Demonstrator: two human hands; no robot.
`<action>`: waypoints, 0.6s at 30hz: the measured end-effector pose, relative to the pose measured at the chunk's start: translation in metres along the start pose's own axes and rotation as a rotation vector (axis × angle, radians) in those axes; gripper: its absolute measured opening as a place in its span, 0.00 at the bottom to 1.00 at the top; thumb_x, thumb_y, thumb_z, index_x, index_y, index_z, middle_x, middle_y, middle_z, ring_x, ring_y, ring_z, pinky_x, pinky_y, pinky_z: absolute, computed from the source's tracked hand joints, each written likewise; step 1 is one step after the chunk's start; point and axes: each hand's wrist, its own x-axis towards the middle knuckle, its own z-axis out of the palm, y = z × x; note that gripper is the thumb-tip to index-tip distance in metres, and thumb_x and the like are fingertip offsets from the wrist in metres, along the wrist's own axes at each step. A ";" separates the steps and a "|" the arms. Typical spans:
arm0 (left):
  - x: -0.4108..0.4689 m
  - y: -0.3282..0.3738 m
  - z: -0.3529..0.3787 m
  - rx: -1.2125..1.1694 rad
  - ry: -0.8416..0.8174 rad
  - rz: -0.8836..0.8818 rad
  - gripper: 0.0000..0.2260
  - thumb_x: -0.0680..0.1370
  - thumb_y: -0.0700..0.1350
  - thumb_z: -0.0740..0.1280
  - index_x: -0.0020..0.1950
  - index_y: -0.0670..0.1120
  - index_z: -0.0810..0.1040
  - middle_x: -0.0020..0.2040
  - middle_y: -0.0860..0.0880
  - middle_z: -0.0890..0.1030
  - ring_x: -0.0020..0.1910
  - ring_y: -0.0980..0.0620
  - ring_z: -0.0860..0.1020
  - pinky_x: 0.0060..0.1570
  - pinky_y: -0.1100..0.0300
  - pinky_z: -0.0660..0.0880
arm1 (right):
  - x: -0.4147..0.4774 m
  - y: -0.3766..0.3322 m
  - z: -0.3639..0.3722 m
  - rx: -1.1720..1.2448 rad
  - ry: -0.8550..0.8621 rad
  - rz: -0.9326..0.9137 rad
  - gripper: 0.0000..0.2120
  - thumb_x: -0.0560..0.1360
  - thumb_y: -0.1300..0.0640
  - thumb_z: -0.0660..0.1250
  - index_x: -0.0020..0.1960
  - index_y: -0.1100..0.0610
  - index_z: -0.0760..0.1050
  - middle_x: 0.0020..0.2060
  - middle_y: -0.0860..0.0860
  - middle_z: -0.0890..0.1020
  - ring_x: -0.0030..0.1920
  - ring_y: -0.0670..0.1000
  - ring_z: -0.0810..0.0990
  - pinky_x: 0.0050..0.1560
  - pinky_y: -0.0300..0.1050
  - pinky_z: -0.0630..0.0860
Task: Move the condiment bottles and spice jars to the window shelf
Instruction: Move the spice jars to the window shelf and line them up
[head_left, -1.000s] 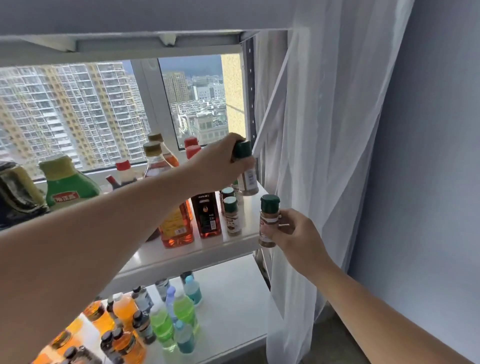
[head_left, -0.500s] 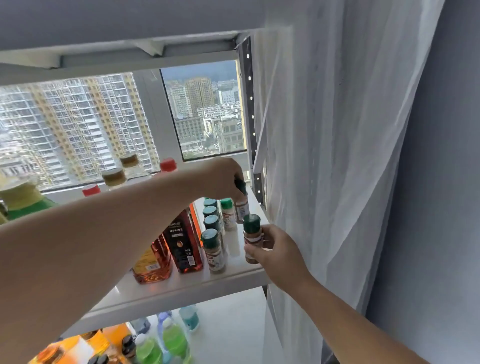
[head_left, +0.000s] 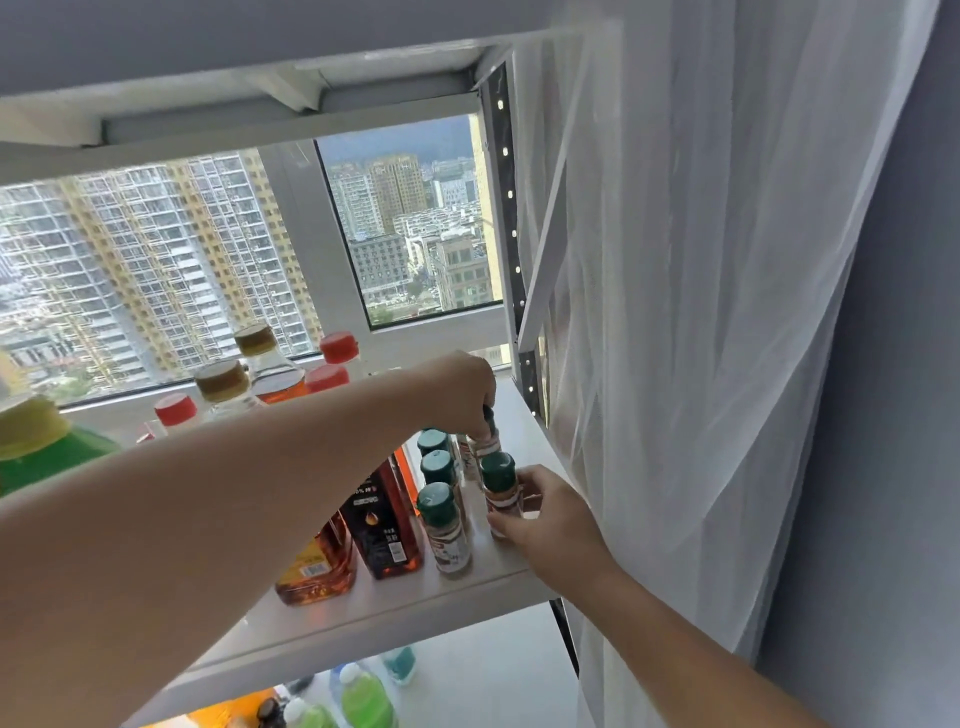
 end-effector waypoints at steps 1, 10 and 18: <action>0.002 -0.002 0.004 0.004 0.000 0.006 0.15 0.74 0.50 0.74 0.57 0.44 0.85 0.52 0.47 0.87 0.52 0.46 0.83 0.51 0.52 0.82 | 0.000 0.000 0.002 0.001 -0.003 0.003 0.17 0.71 0.53 0.78 0.58 0.50 0.80 0.51 0.44 0.85 0.52 0.46 0.82 0.58 0.47 0.79; 0.010 -0.011 0.025 0.087 -0.007 -0.005 0.15 0.74 0.52 0.74 0.57 0.45 0.85 0.53 0.48 0.85 0.51 0.47 0.82 0.43 0.54 0.79 | 0.006 -0.001 0.007 0.050 -0.008 0.019 0.17 0.72 0.52 0.77 0.58 0.50 0.77 0.51 0.43 0.84 0.52 0.44 0.82 0.54 0.43 0.79; 0.013 -0.011 0.031 0.129 0.023 0.036 0.15 0.75 0.51 0.72 0.60 0.47 0.83 0.53 0.49 0.82 0.52 0.47 0.80 0.43 0.56 0.77 | 0.009 0.001 0.015 0.048 -0.021 0.025 0.16 0.72 0.52 0.77 0.58 0.50 0.78 0.50 0.43 0.84 0.51 0.41 0.82 0.54 0.41 0.79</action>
